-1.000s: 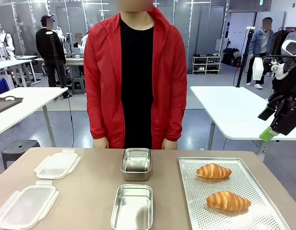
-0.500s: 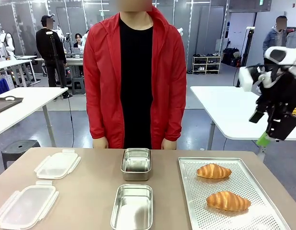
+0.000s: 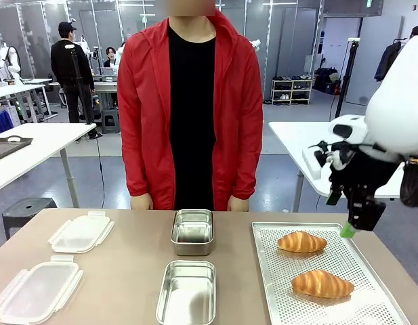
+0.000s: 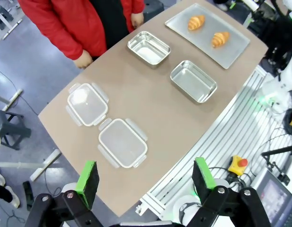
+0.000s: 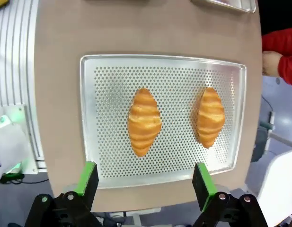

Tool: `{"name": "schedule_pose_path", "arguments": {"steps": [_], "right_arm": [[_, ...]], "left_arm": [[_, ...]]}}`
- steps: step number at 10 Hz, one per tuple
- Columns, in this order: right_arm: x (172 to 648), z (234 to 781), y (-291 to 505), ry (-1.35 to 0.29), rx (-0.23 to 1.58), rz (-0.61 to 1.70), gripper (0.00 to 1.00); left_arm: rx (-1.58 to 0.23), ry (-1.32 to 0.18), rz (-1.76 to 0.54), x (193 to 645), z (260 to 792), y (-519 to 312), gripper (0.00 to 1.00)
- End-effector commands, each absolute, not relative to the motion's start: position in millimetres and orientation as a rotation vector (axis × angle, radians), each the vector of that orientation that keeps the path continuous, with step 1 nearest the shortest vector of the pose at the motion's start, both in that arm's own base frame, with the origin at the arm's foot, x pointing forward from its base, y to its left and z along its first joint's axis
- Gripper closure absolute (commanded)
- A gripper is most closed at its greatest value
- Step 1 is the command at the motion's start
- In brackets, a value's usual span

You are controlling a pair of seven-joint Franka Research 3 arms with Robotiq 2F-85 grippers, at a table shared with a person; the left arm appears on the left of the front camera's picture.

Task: Place the bread into the airtight container.
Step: Pick up a Butter Roll and place it into an empty Airtight Container.

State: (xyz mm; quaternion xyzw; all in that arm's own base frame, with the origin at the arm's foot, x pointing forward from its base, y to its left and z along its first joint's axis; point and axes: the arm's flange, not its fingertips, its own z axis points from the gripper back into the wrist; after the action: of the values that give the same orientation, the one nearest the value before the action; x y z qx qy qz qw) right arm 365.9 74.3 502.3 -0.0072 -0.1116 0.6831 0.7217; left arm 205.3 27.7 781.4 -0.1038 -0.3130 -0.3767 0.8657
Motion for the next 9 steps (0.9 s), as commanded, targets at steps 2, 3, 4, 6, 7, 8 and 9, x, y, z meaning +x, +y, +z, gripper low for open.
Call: {"name": "schedule_pose_path", "arguments": {"steps": [2,3,4,6,7,8,9], "right_arm": [[388,439,78,-0.192,-0.05,1.459,0.0],[392,422,78,-0.198,-0.046,1.462,0.0],[393,408,79,-0.192,-0.048,1.449,0.0],[396,382,81,-0.171,-0.042,1.427,0.0],[397,369,81,-0.142,-0.081,1.422,0.0],[397,358,81,-0.135,-0.08,1.427,0.0],[398,350,79,-0.136,-0.071,1.416,0.0]], "left_arm": [[-0.217,-0.656,-0.791,206,783,27,0.0],[-0.217,-0.656,-0.791,206,783,27,0.0],[-0.217,-0.656,-0.791,206,783,27,0.0],[-0.217,-0.656,-0.791,206,783,27,0.0],[-0.217,-0.656,-0.791,206,783,27,0.0],[-0.217,-0.656,-0.791,206,783,27,0.0],[-0.217,-0.656,-0.791,206,783,27,0.0]]}}
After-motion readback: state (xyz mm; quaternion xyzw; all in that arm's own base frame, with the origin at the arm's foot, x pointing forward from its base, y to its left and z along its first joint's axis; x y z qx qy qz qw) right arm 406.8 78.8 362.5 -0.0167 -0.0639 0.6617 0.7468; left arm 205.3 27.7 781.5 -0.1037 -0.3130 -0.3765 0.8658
